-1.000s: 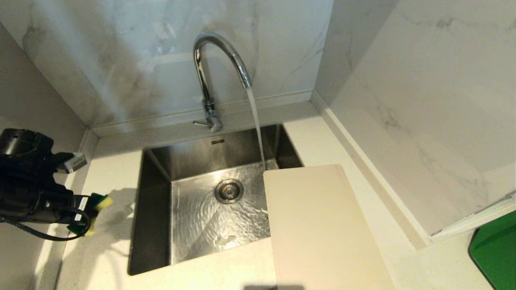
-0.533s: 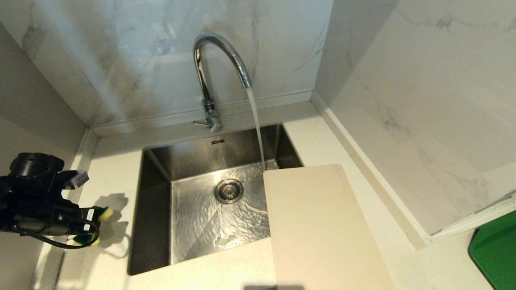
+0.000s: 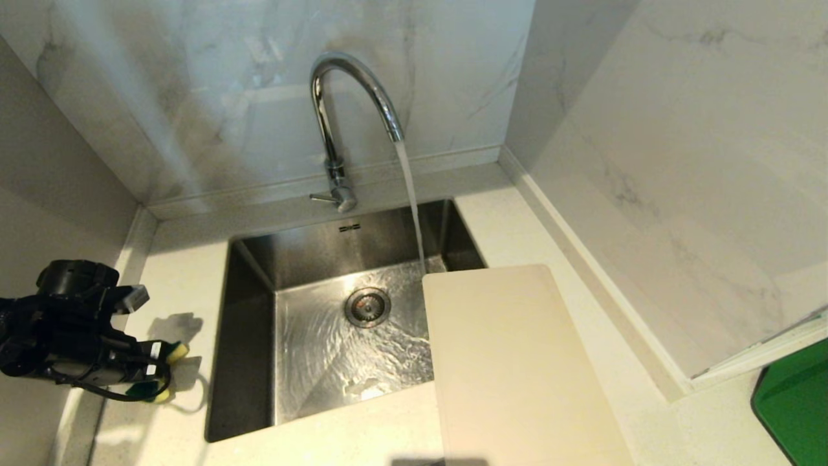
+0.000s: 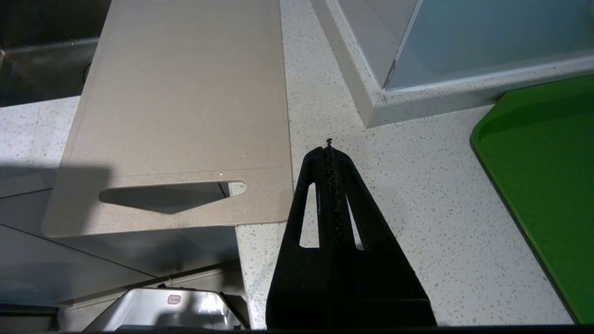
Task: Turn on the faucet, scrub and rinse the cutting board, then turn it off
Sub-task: Put down the cleaning cloth
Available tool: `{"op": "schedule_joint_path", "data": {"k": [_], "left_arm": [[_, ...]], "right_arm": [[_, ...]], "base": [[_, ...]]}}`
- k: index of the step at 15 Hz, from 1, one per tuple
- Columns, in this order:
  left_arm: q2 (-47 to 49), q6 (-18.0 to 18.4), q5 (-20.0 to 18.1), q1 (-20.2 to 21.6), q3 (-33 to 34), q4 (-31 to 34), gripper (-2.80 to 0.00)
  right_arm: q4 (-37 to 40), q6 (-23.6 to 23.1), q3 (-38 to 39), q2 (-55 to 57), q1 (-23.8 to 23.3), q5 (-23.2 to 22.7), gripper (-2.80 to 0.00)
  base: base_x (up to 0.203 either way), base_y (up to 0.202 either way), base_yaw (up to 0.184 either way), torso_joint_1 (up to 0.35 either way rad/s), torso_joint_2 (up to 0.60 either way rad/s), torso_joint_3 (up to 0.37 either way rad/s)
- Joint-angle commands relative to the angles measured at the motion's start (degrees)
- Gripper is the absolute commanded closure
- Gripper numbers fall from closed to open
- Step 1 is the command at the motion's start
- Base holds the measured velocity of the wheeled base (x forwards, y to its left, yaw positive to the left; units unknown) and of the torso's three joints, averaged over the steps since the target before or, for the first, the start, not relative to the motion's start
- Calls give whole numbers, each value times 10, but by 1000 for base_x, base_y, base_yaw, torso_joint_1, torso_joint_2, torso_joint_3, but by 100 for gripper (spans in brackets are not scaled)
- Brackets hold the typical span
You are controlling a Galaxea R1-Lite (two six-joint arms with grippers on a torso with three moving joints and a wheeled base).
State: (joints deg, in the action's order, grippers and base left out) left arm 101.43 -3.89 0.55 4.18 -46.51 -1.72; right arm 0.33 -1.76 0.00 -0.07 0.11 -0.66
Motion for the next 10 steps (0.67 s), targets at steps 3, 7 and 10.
{"op": "schedule_joint_path", "data": {"k": [3,7,10], "left_arm": [[-21,-1,-2,6,7,0,-280],[-63,-1,-4,12,8,3,-280],[-64,-3,-7,12,8,2,-280]], "right_arm": [[-1,0,0,1,1,0,0],[-2,0,1,1,1,0,0],[-2,0,0,1,0,0,0]], "base": [[0,0,0,0,0,0],[0,0,0,0,0,0],[0,0,0,0,0,0]]}}
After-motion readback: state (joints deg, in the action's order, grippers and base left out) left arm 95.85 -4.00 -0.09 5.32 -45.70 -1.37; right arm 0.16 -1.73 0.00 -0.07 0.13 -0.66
